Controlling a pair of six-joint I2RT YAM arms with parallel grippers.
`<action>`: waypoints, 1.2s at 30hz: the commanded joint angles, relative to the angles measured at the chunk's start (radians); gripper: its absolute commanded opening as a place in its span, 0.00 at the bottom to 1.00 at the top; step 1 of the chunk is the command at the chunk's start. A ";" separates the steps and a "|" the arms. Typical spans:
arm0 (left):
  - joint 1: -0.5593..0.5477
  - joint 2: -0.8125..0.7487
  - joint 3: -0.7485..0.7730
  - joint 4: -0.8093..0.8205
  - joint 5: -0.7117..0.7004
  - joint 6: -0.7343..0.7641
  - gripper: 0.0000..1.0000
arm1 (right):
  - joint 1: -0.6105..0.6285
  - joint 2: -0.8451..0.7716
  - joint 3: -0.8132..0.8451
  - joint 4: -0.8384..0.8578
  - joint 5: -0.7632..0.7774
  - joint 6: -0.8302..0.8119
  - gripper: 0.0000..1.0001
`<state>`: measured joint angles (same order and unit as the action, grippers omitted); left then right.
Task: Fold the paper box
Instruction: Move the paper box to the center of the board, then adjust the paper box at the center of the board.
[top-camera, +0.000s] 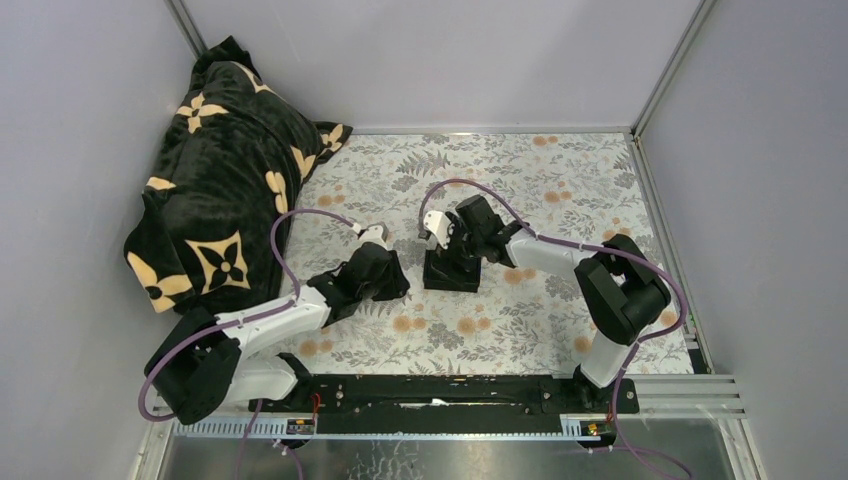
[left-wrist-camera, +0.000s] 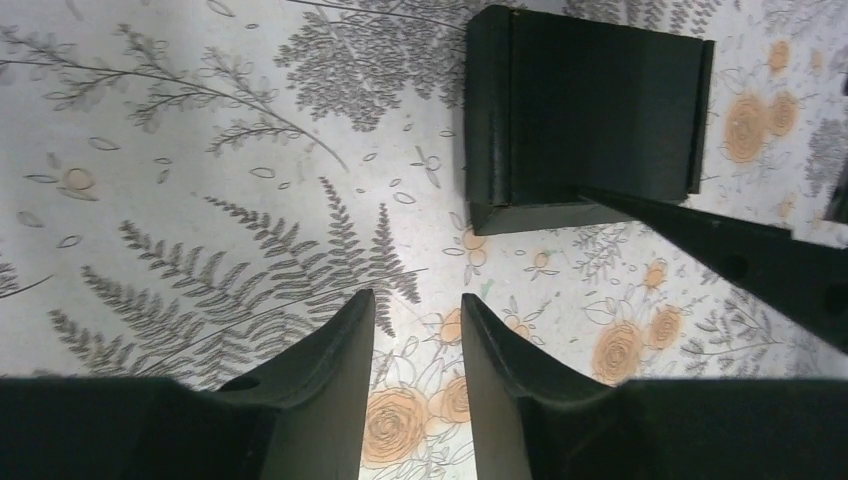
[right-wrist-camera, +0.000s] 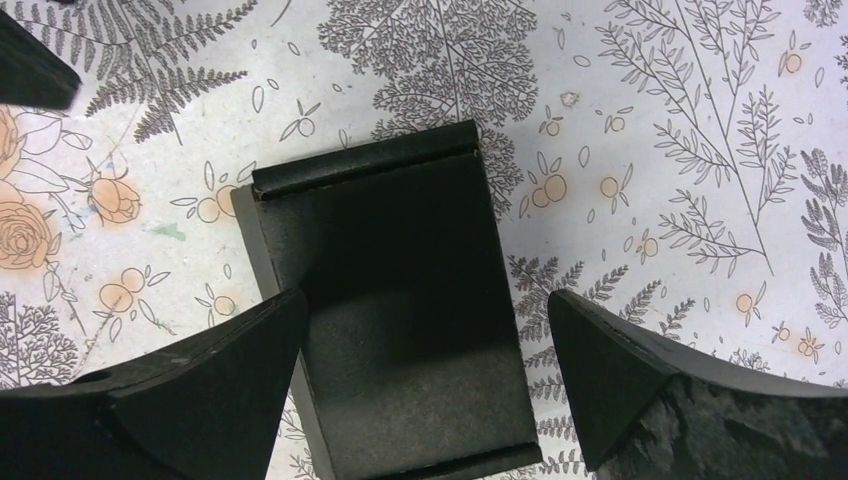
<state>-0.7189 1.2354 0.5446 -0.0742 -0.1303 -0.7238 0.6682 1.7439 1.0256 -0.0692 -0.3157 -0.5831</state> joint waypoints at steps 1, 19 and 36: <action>0.001 0.033 -0.014 0.149 0.102 -0.029 0.41 | 0.027 -0.007 0.007 -0.033 0.013 -0.005 1.00; -0.163 0.146 0.019 0.268 0.026 -0.148 0.09 | -0.067 0.078 0.184 0.016 0.266 0.328 0.95; -0.200 0.415 0.141 0.370 -0.025 -0.175 0.00 | -0.129 0.269 0.374 -0.230 0.344 0.479 0.37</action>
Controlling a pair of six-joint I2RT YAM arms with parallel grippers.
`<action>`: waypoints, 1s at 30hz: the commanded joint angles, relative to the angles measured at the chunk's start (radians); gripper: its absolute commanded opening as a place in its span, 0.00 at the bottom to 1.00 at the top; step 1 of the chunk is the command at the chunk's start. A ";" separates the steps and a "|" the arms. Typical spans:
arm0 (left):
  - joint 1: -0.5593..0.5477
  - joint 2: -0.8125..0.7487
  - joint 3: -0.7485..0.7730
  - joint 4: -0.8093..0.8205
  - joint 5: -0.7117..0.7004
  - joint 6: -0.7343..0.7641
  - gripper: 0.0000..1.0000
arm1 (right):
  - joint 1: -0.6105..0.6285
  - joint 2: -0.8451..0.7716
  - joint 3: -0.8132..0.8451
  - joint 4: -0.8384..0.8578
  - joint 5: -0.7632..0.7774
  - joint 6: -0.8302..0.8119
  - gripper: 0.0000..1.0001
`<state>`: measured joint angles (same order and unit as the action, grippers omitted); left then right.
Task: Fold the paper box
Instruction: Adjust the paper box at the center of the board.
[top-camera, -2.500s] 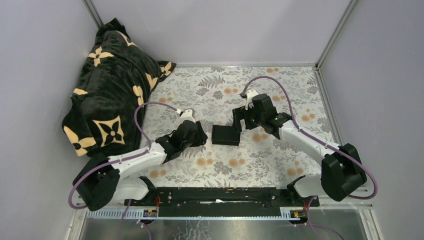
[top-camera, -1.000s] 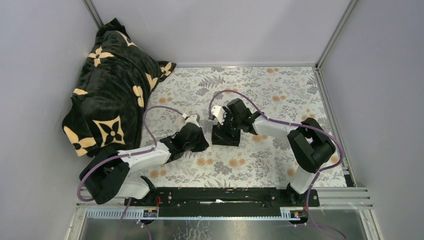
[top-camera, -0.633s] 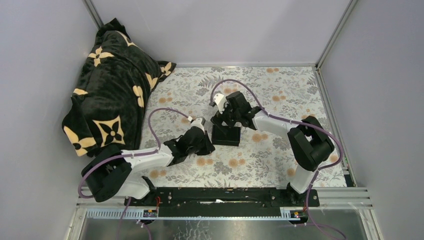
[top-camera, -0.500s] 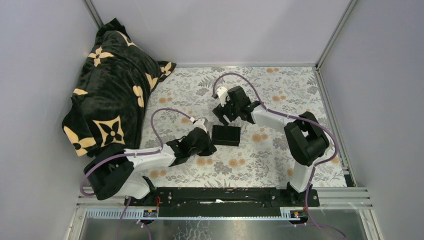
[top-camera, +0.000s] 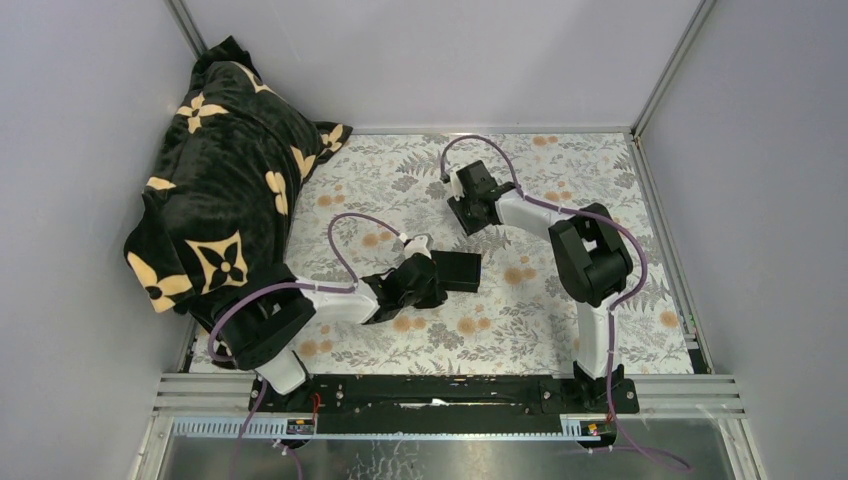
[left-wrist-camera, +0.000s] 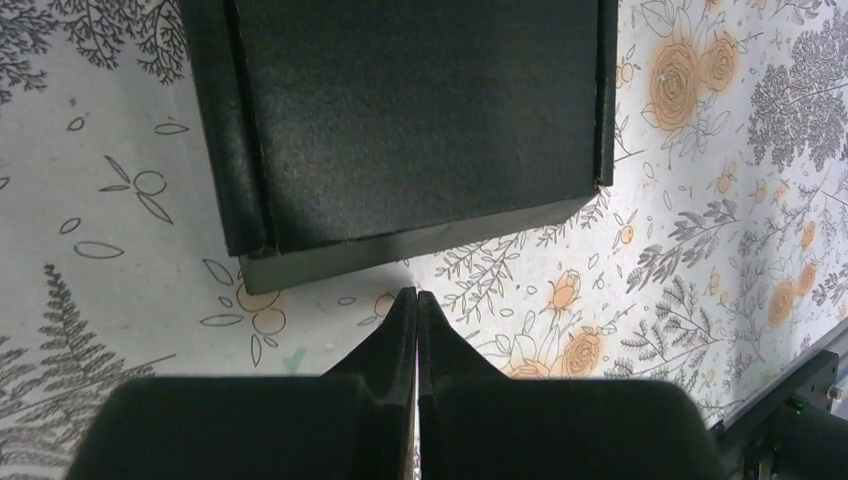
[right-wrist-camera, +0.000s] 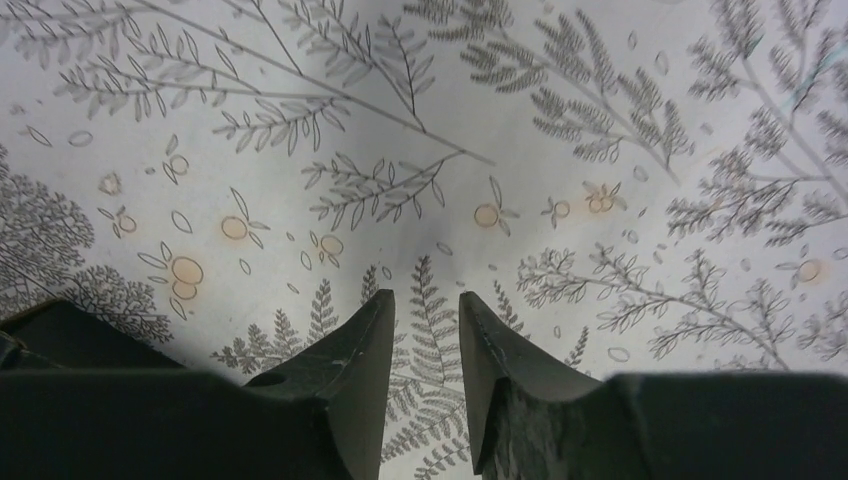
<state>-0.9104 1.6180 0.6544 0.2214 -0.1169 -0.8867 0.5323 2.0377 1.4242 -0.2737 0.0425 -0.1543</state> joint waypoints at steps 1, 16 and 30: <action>-0.008 0.042 0.036 0.075 -0.044 -0.011 0.00 | 0.008 -0.033 -0.045 -0.021 -0.023 0.057 0.37; 0.018 0.121 0.077 0.034 -0.141 0.025 0.00 | 0.058 -0.266 -0.366 0.049 -0.073 0.111 0.32; 0.047 0.183 0.102 0.066 -0.109 0.049 0.00 | 0.197 -0.342 -0.436 0.052 -0.047 0.148 0.30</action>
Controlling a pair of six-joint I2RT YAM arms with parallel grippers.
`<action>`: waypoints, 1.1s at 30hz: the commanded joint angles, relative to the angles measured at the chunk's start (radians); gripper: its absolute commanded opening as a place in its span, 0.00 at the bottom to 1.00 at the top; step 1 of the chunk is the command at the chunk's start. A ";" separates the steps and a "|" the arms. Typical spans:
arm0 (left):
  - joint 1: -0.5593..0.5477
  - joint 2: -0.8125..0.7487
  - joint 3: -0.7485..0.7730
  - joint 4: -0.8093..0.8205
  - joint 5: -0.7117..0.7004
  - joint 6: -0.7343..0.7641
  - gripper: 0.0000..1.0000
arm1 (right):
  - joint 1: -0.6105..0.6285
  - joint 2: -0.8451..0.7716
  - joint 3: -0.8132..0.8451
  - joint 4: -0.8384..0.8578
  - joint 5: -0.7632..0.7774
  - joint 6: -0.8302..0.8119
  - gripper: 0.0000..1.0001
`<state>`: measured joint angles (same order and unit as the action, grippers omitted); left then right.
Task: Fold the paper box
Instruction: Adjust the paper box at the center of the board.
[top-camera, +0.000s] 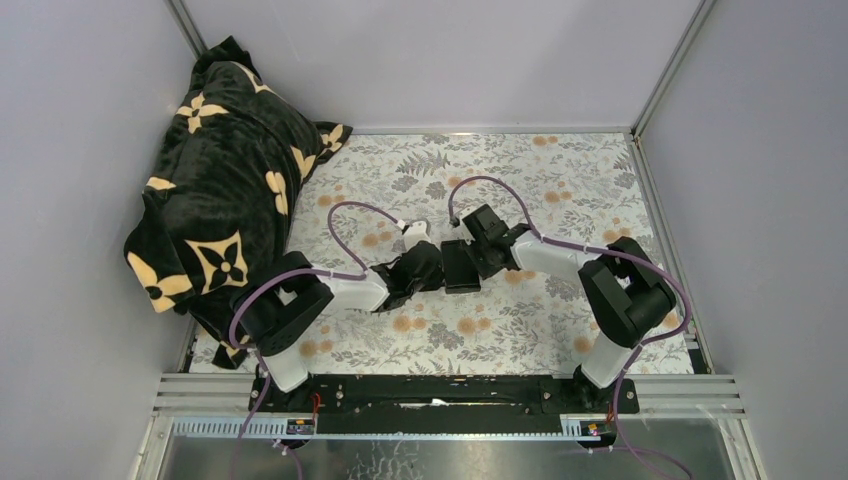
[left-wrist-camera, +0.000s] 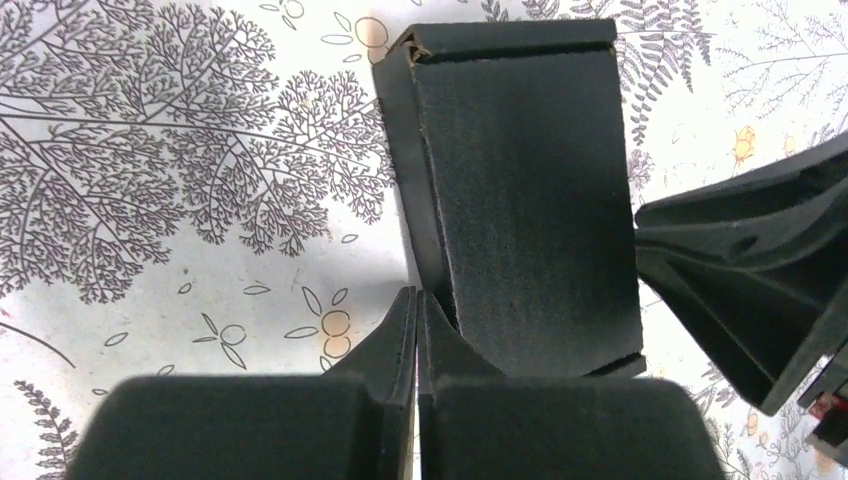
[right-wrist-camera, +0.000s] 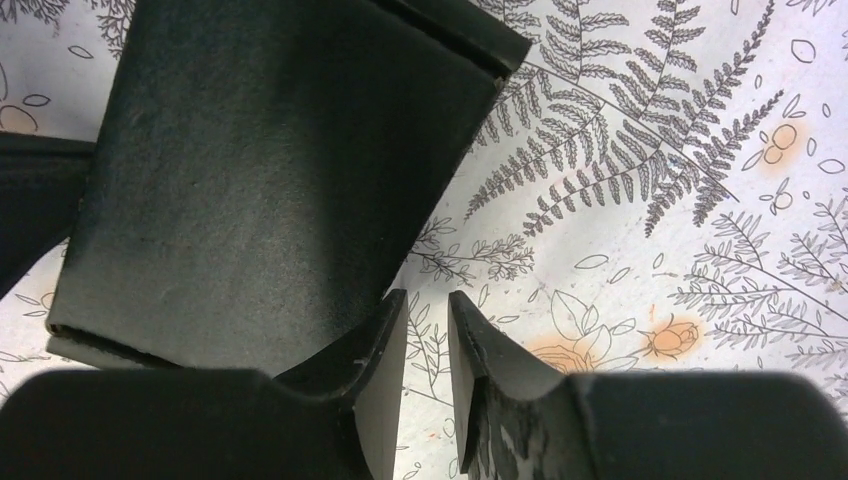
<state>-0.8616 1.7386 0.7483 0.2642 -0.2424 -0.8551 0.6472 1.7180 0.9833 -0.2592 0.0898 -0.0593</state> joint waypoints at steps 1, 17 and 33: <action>-0.002 0.067 0.008 0.029 0.021 0.015 0.00 | 0.089 -0.017 0.005 0.042 -0.095 0.053 0.30; -0.002 0.080 -0.083 0.241 0.152 -0.044 0.00 | 0.113 0.010 -0.049 0.220 -0.165 0.289 0.30; -0.003 -0.006 -0.204 0.482 0.256 -0.069 0.00 | 0.113 0.041 -0.075 0.339 -0.228 0.339 0.31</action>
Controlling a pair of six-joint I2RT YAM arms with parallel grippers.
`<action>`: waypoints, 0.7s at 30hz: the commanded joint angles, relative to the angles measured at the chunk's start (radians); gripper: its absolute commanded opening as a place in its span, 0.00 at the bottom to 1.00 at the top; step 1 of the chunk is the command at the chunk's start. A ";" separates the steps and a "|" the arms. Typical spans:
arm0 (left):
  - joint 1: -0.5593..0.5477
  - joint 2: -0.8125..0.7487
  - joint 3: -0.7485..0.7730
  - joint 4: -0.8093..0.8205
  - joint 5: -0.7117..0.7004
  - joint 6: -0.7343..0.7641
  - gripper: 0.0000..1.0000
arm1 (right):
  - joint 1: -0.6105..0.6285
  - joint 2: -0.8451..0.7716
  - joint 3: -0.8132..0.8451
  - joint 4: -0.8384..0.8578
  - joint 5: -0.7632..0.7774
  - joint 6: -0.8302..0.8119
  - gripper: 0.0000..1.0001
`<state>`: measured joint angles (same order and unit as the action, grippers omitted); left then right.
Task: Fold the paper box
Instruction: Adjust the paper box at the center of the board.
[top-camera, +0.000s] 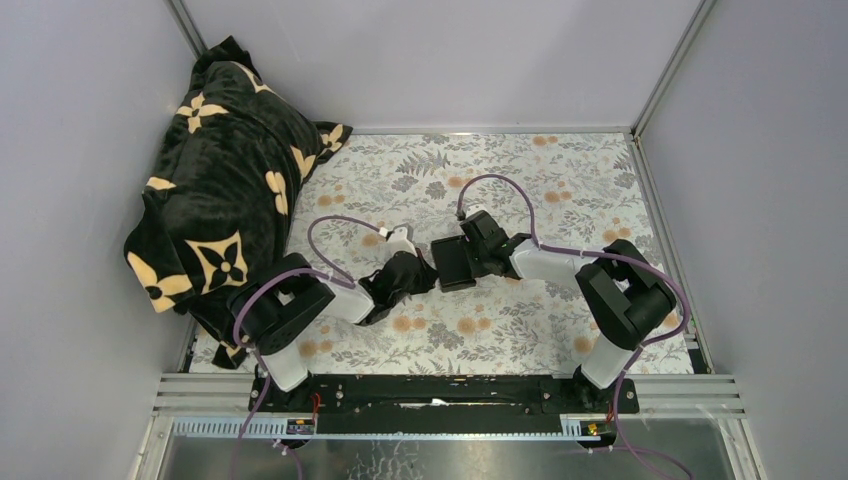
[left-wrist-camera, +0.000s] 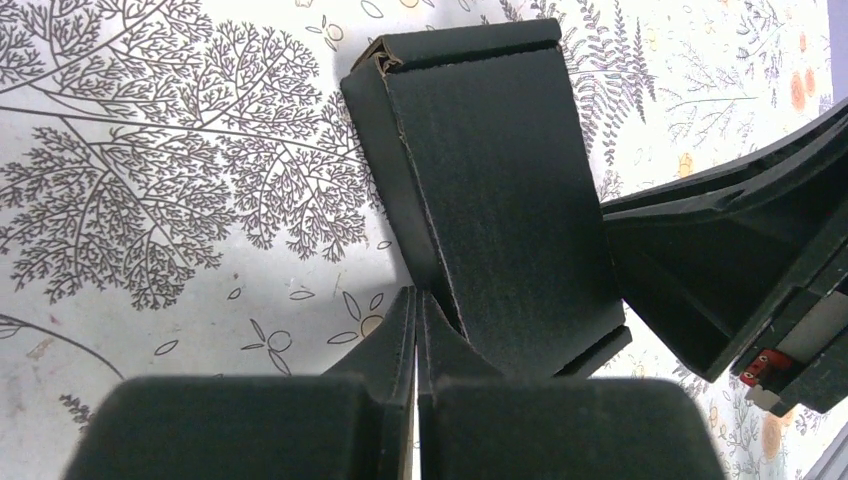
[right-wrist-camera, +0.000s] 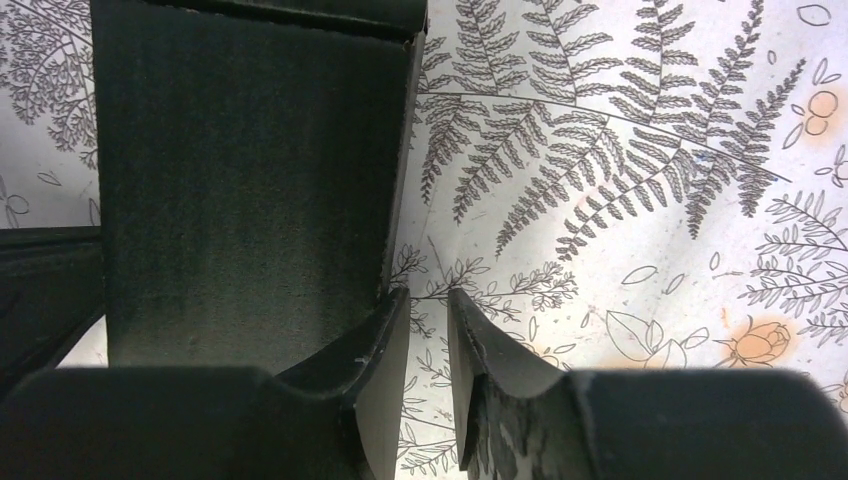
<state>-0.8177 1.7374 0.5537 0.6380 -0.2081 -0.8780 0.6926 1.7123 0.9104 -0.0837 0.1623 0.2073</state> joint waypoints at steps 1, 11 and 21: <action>-0.046 -0.013 -0.014 0.116 0.220 -0.047 0.00 | 0.066 0.049 -0.001 0.163 -0.302 0.072 0.31; -0.045 -0.084 -0.047 0.144 0.178 -0.045 0.00 | 0.066 0.047 -0.005 0.166 -0.307 0.073 0.31; -0.043 -0.105 -0.039 0.130 0.168 -0.037 0.00 | 0.066 0.040 0.000 0.135 -0.278 0.066 0.31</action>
<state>-0.8177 1.6573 0.4763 0.6289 -0.2008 -0.8814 0.6926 1.7180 0.9085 -0.0418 0.0666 0.2039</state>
